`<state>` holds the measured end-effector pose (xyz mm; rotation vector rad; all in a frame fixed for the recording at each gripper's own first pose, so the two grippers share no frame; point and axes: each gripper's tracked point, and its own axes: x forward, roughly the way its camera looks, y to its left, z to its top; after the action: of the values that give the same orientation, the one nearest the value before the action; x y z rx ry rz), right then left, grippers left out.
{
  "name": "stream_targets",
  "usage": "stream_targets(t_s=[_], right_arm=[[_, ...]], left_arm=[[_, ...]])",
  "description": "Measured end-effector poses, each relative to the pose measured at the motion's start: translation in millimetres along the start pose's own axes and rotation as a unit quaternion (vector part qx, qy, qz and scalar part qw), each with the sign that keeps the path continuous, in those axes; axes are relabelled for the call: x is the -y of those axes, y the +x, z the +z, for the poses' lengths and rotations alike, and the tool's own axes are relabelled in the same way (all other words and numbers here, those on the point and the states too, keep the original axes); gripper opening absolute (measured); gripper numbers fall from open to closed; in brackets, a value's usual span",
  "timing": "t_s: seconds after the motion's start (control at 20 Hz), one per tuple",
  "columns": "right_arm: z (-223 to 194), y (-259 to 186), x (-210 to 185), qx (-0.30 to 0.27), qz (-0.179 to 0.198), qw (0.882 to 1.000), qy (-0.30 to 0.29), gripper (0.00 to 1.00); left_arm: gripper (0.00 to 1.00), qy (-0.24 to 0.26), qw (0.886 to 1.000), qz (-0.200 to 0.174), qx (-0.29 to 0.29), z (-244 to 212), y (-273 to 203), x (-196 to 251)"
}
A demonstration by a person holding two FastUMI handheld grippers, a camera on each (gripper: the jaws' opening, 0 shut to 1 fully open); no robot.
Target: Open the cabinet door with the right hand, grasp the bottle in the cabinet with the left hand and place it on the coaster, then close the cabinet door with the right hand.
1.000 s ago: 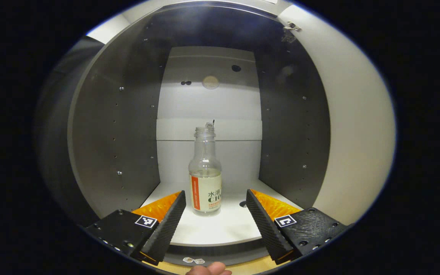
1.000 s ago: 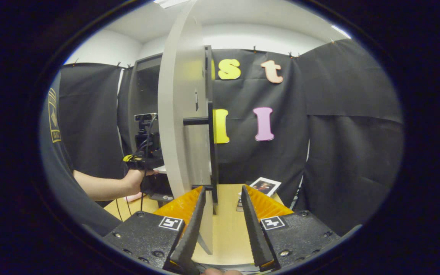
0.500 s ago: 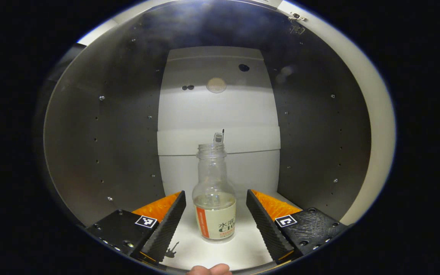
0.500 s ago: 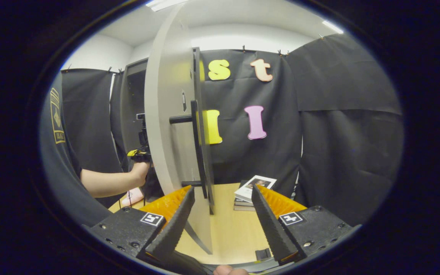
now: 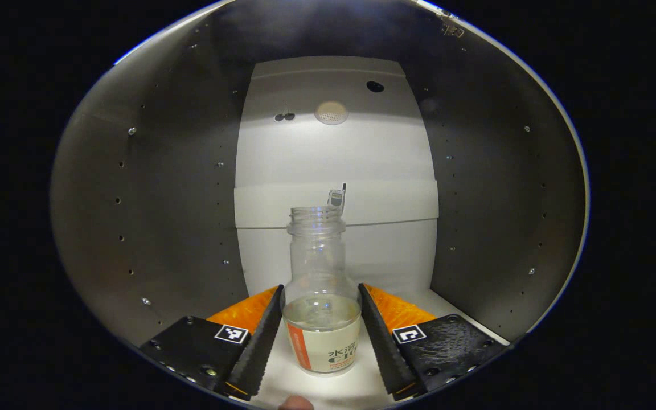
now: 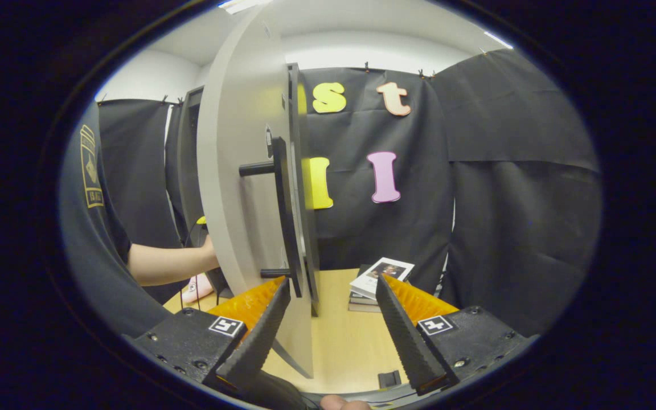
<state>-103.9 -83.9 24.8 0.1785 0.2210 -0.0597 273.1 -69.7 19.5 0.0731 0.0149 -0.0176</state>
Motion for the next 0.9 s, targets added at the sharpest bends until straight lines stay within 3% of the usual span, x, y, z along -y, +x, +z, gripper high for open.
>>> stream_targets(t_s=[0.45,0.8,0.9], right_arm=[[-4,4,11,-0.009,0.048,0.999,-0.006,1.00],[-34,2,32,-0.051,0.113,0.992,-0.035,1.00],[-44,7,46,-0.065,0.116,0.990,-0.038,0.96]], left_arm=[[0.73,-0.024,1.000,0.007,0.001,15,-29,-10],[0.73,-0.047,0.998,0.043,0.009,29,-94,-32],[0.73,-0.054,0.997,0.053,0.021,34,-121,-43]])
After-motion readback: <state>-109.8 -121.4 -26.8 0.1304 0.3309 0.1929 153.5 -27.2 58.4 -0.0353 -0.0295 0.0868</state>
